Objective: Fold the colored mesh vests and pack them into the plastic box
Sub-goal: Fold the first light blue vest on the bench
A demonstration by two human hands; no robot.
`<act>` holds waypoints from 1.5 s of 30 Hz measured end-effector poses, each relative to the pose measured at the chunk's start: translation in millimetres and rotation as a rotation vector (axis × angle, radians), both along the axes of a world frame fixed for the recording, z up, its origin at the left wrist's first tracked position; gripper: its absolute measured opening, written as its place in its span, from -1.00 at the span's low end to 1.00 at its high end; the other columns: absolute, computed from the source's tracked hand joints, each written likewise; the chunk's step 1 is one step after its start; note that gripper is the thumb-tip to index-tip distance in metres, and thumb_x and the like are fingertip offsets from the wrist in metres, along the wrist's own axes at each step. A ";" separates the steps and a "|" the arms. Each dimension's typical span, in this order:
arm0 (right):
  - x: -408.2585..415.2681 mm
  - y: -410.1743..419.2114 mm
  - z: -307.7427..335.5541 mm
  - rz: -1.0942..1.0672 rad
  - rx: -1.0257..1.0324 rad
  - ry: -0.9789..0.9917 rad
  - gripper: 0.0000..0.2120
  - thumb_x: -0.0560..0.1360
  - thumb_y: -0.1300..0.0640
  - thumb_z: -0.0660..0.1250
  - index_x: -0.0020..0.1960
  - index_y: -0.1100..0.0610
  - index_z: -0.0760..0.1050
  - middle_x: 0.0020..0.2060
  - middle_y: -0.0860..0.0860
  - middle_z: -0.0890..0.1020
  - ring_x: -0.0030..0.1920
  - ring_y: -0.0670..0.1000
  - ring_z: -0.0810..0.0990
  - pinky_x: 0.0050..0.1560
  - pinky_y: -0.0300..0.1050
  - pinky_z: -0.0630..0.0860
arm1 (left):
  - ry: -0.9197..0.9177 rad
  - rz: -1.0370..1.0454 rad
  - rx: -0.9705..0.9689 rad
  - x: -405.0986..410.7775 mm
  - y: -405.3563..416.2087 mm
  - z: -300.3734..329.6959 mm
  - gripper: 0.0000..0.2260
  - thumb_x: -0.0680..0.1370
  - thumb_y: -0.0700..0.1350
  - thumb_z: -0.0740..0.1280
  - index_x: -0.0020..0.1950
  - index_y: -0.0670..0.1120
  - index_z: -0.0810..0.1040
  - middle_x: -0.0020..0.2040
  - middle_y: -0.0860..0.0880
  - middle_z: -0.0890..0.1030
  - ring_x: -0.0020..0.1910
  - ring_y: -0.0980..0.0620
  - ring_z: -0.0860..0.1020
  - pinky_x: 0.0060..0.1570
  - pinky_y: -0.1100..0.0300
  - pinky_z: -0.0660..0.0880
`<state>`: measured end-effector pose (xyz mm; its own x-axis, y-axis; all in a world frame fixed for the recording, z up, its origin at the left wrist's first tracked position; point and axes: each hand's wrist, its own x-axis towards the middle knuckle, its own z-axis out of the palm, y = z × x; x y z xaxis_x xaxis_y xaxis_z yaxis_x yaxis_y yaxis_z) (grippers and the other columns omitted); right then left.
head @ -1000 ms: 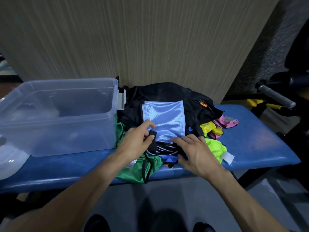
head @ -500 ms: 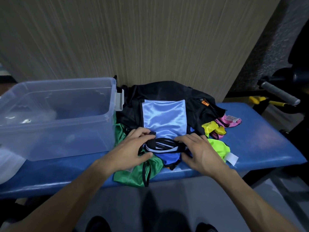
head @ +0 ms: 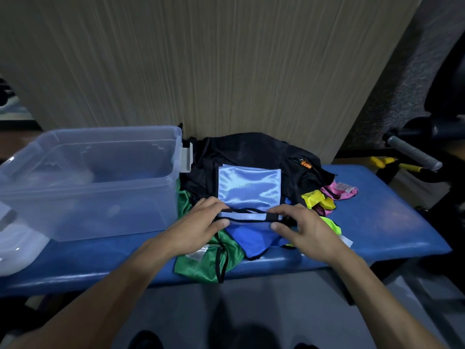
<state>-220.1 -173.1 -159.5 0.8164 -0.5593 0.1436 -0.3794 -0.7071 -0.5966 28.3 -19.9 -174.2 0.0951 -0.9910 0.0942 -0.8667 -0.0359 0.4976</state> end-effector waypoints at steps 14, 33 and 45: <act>-14.9 23.0 -19.4 -0.008 0.594 -0.037 -0.73 0.53 -0.05 0.38 0.06 0.13 0.65 -0.23 -0.04 0.58 -0.17 -0.08 0.49 -0.08 -0.16 0.38 | 0.099 0.081 -0.085 -21.3 28.6 -25.3 -0.46 0.61 0.37 -0.02 -0.02 -0.01 0.53 -0.01 0.17 0.44 0.06 0.15 0.38 0.13 0.21 0.35; 19.6 12.8 -14.2 -0.381 0.129 -0.110 -0.80 0.68 0.01 0.19 -0.05 0.05 0.48 -0.31 -0.05 0.56 -0.25 0.00 0.52 -0.23 -0.04 0.38 | 0.007 0.362 -0.122 -33.3 -32.9 -0.4 -0.47 0.72 0.19 -0.02 -0.34 -0.09 0.27 -0.42 -0.02 0.40 -0.39 0.03 0.39 -0.28 0.05 0.23; 31.5 3.3 -31.6 -0.490 0.074 -0.117 -0.91 0.66 -0.03 0.19 0.03 -0.03 0.36 -0.32 0.02 0.60 -0.22 0.17 0.57 -0.19 0.15 0.52 | -0.343 0.385 0.013 -24.2 -48.6 0.2 -0.51 0.69 0.26 -0.10 -0.04 -0.02 0.47 -0.17 -0.06 0.62 -0.07 -0.23 0.59 -0.17 0.02 0.36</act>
